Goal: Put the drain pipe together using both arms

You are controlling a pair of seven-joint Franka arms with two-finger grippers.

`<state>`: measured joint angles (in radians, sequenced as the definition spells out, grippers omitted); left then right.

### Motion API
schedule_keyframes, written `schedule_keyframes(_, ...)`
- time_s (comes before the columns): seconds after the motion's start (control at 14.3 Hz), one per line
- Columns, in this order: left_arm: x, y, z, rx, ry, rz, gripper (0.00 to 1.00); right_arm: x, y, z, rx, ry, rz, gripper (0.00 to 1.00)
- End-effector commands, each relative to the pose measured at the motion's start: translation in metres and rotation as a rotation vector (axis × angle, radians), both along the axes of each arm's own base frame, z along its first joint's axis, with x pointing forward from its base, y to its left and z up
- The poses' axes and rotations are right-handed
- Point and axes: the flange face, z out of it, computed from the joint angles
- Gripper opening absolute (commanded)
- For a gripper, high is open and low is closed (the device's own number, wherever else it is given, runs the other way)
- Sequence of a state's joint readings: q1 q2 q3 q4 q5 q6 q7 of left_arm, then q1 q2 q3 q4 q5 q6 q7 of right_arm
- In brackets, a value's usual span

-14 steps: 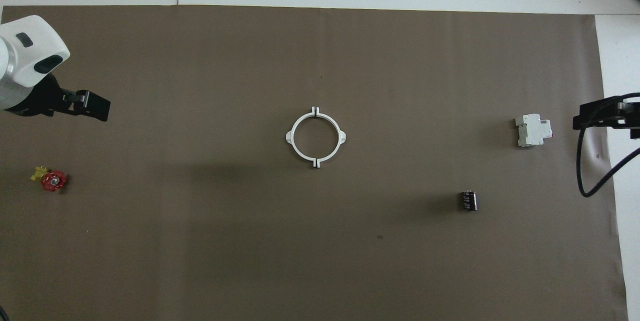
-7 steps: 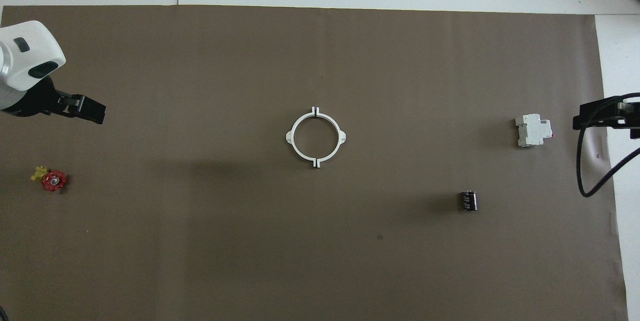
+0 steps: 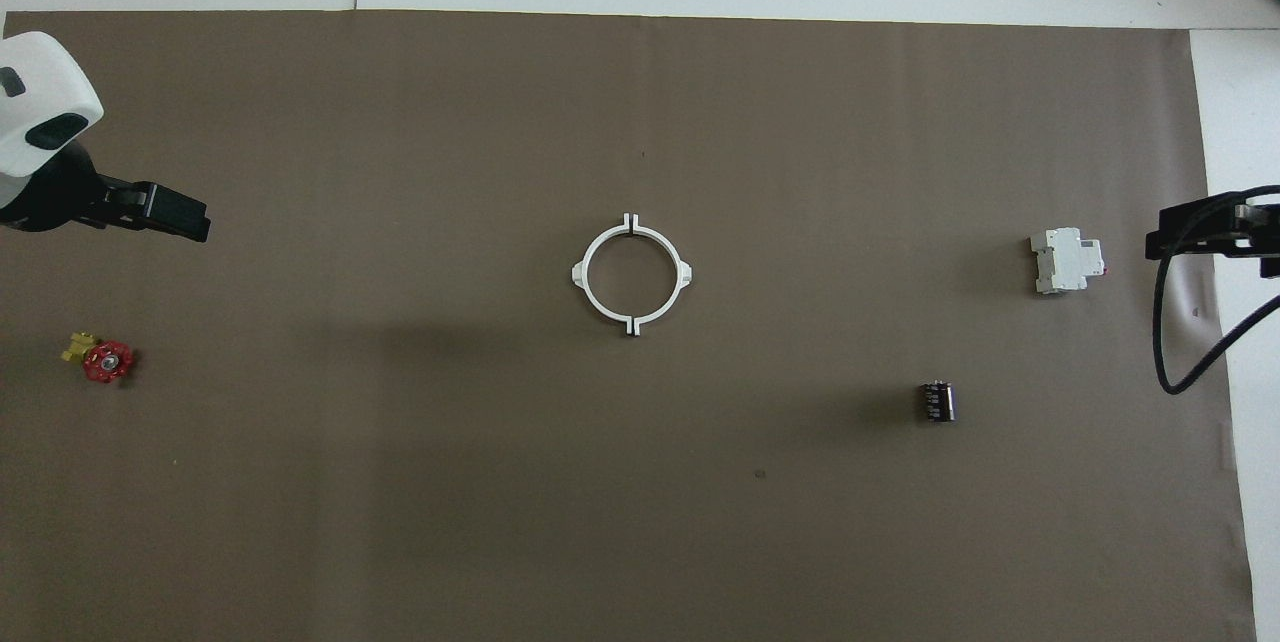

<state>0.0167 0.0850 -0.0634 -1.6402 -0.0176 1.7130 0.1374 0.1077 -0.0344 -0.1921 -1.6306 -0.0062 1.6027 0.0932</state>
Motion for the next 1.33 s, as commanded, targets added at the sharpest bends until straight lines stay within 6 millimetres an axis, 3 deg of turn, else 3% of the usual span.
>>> schedule_keyframes(0.0,-0.005,-0.008,0.013,-0.011,-0.021,0.039,1.0,-0.007,0.0,0.001,0.014,0.004,0.017,1.0)
schedule_keyframes(0.63,-0.009,-0.004,0.021,-0.006,-0.025,0.039,1.0,-0.007,0.0,0.001,0.014,0.004,0.017,1.0)
schedule_keyframes(0.84,-0.007,0.019,0.021,-0.005,-0.031,0.02,1.0,-0.007,0.0,0.001,0.014,0.004,0.017,1.0)
schedule_keyframes(1.26,-0.007,0.02,0.02,-0.007,-0.03,0.006,1.0,-0.007,0.0,0.001,0.014,0.004,0.017,1.0)
